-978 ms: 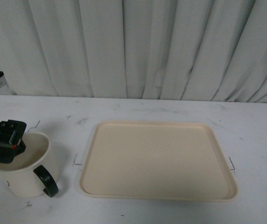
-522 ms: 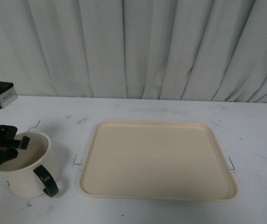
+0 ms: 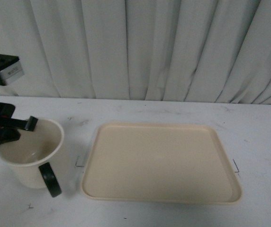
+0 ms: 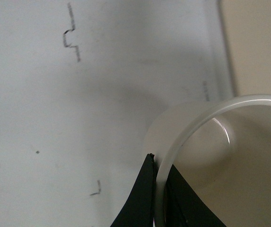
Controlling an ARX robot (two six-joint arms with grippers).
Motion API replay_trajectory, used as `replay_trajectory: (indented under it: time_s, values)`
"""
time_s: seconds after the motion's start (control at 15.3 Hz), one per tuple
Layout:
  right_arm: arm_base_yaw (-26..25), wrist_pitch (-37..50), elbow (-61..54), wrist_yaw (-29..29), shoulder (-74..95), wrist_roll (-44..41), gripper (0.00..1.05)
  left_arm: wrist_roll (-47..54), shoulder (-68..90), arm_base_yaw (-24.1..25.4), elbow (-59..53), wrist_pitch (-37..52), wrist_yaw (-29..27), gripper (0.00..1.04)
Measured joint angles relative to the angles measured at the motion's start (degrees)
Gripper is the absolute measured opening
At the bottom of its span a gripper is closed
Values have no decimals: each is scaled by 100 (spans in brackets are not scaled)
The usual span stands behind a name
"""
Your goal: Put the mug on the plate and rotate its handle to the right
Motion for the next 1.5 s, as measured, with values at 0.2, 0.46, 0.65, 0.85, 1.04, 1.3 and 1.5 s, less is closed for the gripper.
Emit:
replay_trajectory:
  time_s: [0.2,0.46,0.65,0.85,1.04,1.3,1.5]
  values:
    - [0,0,0,0,0,0,98,-168,162,-879,619,-101,37,3]
    - [0,0,0,0,0,0,98,-343,1154,-1897,1401,-201,-79,3]
    - [0,0,0,0,0,0,98,-367,1891,-2402,2245,-494,-199,3]
    - [0,0,0,-2,0,0,98,-492,2404,-2485,3008,-758,-221,3]
    - [0,0,0,-2,0,0,98,-621,2793,-2527,3403,-999,-273,3]
    - [0,0,0,-2,0,0,98,-570,2597,-2503,3206,-955,-146,45]
    - [0,0,0,0,0,0,98,-400,1438,-2216,2531,-737,197,77]
